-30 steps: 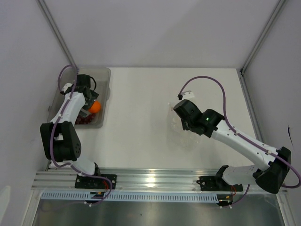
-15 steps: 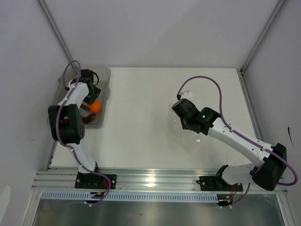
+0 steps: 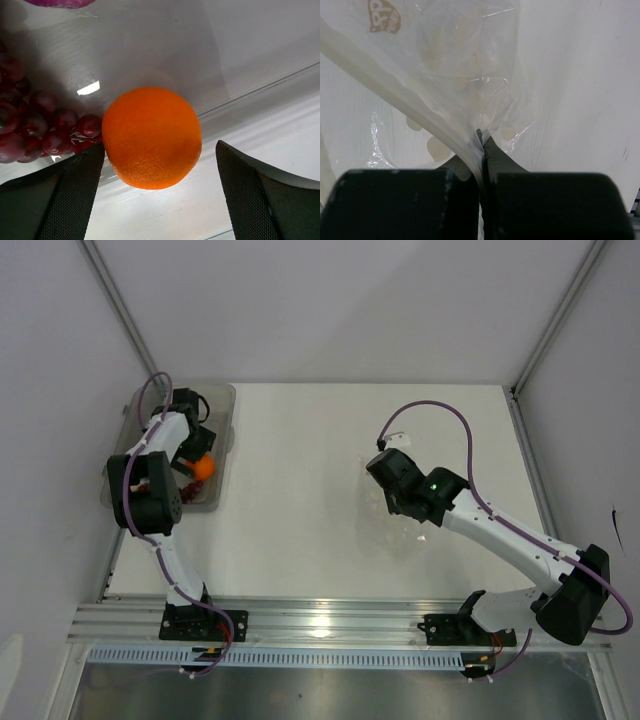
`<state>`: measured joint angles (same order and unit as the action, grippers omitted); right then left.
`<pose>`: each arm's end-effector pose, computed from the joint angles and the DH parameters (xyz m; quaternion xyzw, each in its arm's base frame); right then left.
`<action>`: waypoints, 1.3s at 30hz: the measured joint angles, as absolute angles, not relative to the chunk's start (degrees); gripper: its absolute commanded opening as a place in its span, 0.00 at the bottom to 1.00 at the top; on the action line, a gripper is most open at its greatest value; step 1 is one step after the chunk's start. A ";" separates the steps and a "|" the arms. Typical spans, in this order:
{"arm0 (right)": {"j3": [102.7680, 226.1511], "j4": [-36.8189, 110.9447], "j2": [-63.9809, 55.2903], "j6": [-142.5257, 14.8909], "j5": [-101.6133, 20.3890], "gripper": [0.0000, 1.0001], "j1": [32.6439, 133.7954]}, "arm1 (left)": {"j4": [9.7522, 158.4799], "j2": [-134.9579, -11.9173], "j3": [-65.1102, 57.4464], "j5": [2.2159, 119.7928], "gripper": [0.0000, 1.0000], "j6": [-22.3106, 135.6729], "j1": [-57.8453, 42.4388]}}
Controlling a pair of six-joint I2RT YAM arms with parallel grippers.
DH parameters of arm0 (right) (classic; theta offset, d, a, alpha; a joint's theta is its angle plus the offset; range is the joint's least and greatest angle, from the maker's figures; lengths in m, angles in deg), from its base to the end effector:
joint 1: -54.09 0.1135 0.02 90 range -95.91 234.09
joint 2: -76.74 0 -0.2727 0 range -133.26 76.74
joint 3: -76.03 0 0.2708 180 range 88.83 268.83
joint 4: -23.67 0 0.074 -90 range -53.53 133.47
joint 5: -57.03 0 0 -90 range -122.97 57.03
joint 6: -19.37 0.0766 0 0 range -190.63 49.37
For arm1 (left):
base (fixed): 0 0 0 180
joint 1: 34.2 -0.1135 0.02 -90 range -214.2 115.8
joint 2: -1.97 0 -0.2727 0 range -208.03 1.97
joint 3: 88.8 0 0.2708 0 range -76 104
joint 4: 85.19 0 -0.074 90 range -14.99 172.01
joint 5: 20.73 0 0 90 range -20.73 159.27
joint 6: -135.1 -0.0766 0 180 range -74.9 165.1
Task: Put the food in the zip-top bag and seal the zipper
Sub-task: Pick up the fake fruit from the bin.
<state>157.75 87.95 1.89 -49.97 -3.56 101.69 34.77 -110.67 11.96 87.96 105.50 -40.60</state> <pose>0.2256 0.1913 0.2905 -0.1470 0.9194 -0.0494 0.3614 0.4300 0.0729 0.1701 -0.5577 0.7995 0.0725 0.2109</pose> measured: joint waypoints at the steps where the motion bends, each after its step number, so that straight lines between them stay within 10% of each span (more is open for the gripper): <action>1: 157.75 87.95 1.89 -49.94 -3.56 0.00 101.69 | 34.68 -110.78 11.96 87.92 0.88 105.52 -40.60; 9: 157.75 88.06 1.95 -49.70 -3.56 0.00 101.62 | 34.77 -111.74 12.16 86.13 0.70 105.20 -40.77; 22: 157.75 88.43 2.17 -49.05 -3.98 0.00 101.60 | 35.80 -108.35 10.26 85.06 0.01 104.54 -41.03; 39: 158.06 88.39 2.28 -48.24 -4.98 0.00 100.09 | 50.22 -69.43 -16.80 69.36 0.00 97.85 -30.72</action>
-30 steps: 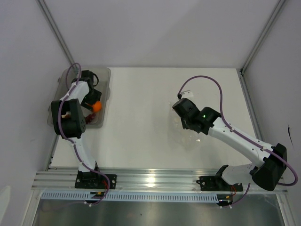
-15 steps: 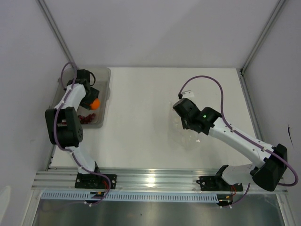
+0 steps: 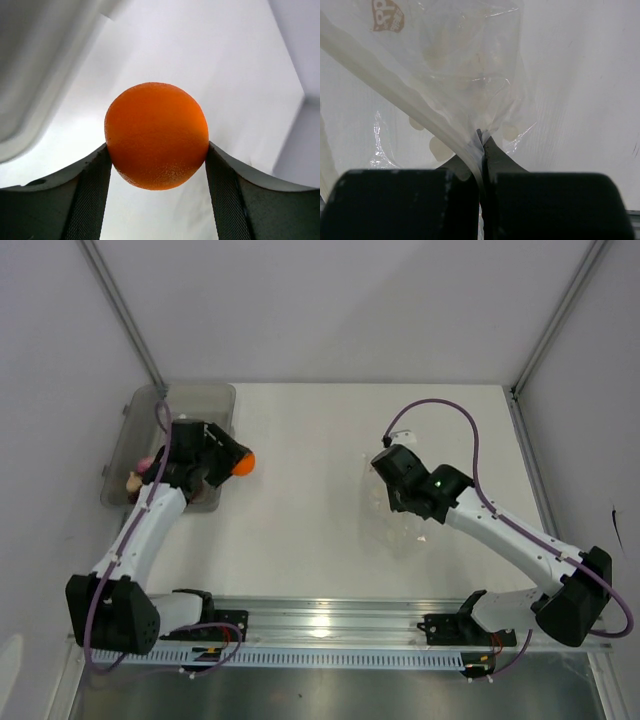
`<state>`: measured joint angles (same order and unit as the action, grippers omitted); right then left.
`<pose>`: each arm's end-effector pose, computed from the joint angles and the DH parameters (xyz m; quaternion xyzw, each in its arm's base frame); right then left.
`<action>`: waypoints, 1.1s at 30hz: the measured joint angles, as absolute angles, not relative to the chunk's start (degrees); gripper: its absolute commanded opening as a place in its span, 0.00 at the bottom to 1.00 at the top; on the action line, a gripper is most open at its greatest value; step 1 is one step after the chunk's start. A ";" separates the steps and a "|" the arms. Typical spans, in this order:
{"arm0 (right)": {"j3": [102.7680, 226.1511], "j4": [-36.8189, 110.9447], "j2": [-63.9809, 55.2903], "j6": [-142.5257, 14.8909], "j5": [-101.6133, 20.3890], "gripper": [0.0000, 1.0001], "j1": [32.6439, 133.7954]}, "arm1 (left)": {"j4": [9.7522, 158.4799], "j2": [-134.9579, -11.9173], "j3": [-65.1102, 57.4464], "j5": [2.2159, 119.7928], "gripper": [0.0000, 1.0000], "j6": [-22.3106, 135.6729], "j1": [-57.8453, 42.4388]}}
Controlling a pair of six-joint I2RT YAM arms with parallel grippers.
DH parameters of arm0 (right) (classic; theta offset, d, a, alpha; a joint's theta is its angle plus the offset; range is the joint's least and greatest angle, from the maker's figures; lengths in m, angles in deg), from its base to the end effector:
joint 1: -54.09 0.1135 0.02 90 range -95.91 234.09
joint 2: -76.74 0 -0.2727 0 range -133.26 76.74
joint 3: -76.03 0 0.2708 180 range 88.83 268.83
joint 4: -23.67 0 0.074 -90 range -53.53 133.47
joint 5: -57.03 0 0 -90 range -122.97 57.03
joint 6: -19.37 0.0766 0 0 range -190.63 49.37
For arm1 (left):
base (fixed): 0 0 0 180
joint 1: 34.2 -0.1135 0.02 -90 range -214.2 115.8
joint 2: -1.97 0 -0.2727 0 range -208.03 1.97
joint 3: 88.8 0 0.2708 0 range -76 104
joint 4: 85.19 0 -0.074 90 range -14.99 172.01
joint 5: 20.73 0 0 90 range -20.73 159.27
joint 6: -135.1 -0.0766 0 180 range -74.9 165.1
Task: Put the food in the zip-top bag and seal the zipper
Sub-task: Pick up the fake fruit from the bin, then place the fake fruit in the zipper food storage bag.
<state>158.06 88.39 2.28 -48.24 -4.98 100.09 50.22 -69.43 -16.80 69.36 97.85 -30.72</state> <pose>0.2288 0.1852 0.2929 -0.1235 0.9250 -0.0377 0.3573 0.3116 -0.0188 0.2702 -0.3840 0.8366 -0.1835 0.3450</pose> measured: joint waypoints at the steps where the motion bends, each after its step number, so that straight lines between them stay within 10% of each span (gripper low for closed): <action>1: 158.08 88.32 2.28 -48.33 -5.27 0.00 99.87 | 51.80 -67.59 -18.31 66.65 0.01 96.83 -29.19; 13: 158.36 86.42 4.25 -50.99 -14.88 0.00 98.58 | 77.02 -45.71 -35.21 48.47 0.01 91.03 -4.18; 33: 158.14 84.52 1.73 -46.64 -19.71 0.00 99.70 | 86.94 -63.37 -27.23 42.04 0.01 91.58 10.68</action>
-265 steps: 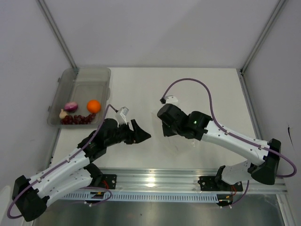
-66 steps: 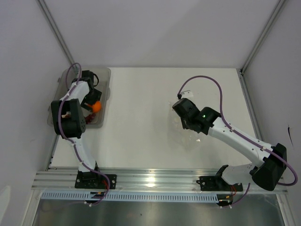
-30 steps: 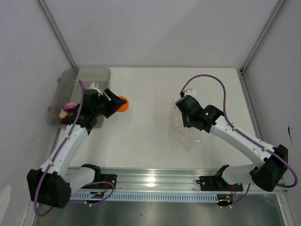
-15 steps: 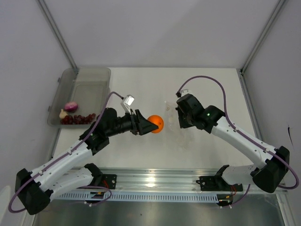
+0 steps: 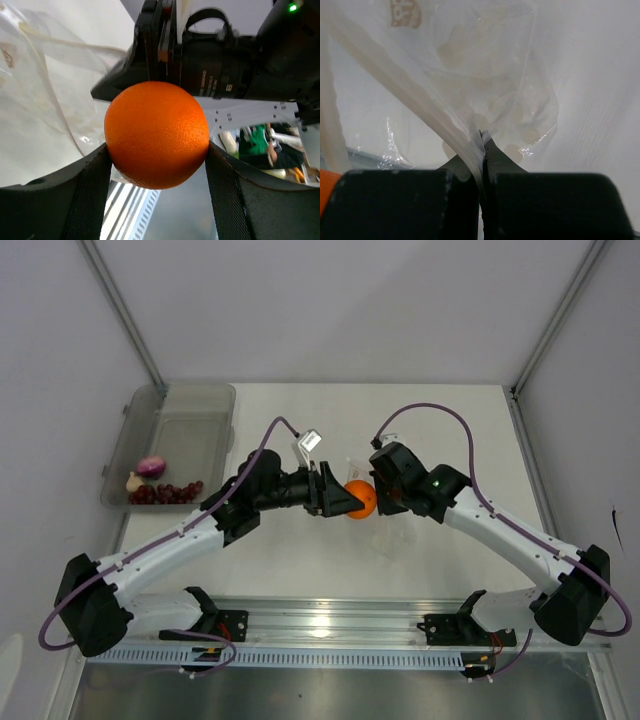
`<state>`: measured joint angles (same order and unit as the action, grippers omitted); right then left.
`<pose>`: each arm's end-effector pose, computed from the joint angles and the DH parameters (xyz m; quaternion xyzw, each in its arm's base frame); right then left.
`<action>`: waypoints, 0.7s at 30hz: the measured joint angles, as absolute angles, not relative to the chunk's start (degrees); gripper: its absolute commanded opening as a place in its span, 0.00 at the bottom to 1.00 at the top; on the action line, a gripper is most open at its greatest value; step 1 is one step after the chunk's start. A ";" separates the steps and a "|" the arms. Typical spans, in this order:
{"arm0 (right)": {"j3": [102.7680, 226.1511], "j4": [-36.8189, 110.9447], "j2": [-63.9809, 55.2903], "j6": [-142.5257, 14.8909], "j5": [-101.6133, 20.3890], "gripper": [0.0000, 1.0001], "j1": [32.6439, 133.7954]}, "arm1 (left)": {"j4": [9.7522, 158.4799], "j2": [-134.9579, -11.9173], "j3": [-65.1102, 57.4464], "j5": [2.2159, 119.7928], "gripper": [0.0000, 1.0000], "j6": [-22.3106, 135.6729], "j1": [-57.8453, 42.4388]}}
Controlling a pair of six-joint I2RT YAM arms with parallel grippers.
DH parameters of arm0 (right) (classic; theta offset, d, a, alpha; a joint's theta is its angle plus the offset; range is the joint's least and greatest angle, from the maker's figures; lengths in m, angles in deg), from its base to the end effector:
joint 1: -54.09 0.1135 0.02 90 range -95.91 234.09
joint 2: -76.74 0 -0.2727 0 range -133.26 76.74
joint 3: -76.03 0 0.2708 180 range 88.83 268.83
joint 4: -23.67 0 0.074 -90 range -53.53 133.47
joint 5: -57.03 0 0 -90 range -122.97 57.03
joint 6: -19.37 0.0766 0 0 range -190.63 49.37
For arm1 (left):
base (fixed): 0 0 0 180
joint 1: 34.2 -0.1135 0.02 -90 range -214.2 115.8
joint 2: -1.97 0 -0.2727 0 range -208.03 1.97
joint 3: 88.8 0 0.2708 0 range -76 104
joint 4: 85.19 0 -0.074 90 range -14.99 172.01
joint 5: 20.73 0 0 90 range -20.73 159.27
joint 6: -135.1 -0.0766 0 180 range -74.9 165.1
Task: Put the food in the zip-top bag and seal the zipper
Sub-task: Place the fake fruit in the zipper food storage bag.
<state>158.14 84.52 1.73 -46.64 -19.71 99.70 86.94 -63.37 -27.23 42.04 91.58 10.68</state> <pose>0.2266 0.2064 0.2906 -0.1418 0.9340 0.0863 0.3164 0.1989 -0.2475 0.3149 0.1382 0.7554 -0.5668 0.2984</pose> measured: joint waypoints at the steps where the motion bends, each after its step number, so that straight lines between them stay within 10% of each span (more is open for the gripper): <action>1: 158.14 84.56 1.76 -46.67 -19.43 0.00 100.13 | 87.01 -64.51 -26.68 41.45 0.01 91.69 10.70; 17: 158.80 85.22 2.21 -45.16 -17.73 0.00 101.16 | 81.54 -69.01 -26.22 47.38 0.01 92.67 11.34; 21: 159.11 84.94 2.21 -45.16 -17.81 0.00 101.14 | 79.31 -70.45 -26.05 48.64 0.17 92.63 11.58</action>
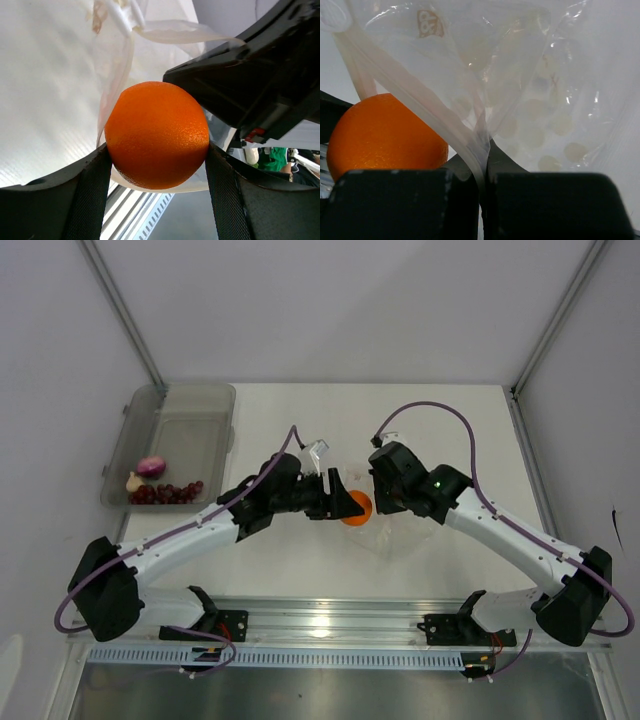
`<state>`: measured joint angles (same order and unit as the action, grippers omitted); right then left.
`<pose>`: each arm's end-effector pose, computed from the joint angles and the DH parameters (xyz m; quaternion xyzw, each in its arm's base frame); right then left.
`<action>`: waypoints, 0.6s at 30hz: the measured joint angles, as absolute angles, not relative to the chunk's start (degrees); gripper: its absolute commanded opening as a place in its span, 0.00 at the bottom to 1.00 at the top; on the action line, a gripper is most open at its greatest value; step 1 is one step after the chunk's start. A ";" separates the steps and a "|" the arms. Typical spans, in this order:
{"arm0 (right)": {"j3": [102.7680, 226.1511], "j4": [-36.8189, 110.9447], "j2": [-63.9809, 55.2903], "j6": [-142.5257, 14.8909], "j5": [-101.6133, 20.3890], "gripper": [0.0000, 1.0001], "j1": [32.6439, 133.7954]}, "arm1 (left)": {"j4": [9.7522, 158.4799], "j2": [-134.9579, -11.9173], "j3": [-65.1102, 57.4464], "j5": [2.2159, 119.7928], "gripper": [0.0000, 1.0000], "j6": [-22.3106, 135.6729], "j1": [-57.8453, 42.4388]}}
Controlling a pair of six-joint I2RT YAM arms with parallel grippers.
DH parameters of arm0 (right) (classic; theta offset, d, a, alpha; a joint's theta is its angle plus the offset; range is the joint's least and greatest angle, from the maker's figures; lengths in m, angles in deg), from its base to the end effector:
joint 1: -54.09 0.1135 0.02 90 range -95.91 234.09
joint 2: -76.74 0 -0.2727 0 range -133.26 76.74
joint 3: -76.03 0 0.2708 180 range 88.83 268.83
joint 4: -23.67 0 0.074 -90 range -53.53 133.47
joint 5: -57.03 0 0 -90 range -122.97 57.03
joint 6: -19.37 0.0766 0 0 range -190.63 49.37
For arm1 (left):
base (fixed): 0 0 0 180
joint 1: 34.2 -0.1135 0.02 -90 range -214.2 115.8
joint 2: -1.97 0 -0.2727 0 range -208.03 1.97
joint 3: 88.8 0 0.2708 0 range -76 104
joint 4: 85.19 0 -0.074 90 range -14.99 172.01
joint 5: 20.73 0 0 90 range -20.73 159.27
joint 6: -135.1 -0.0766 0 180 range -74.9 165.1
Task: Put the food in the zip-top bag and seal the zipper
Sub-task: Place the fake fruit in the zipper food storage bag.
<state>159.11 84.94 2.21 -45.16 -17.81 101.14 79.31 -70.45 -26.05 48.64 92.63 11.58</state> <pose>0.2222 0.2093 0.2989 -0.1344 0.9306 0.0866 0.3294 0.2153 -0.2599 0.2660 0.0833 0.8319 -0.4873 0.2521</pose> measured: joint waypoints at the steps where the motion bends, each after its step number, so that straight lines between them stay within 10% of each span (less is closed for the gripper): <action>1: 159.13 84.91 2.21 -45.16 -17.81 0.00 101.12 | 78.83 -70.74 -25.94 48.77 0.24 92.63 11.66; 9: 159.13 84.89 2.21 -45.18 -17.88 0.00 100.72 | 78.02 -71.07 -25.68 49.19 0.72 92.06 12.04; 10: 159.15 84.89 2.21 -45.18 -17.92 0.00 100.68 | 78.05 -71.07 -25.65 49.19 0.99 91.89 12.10; 18: 159.72 84.94 2.24 -45.18 -18.45 0.00 100.18 | 78.44 -70.74 -25.61 49.17 0.99 90.44 12.36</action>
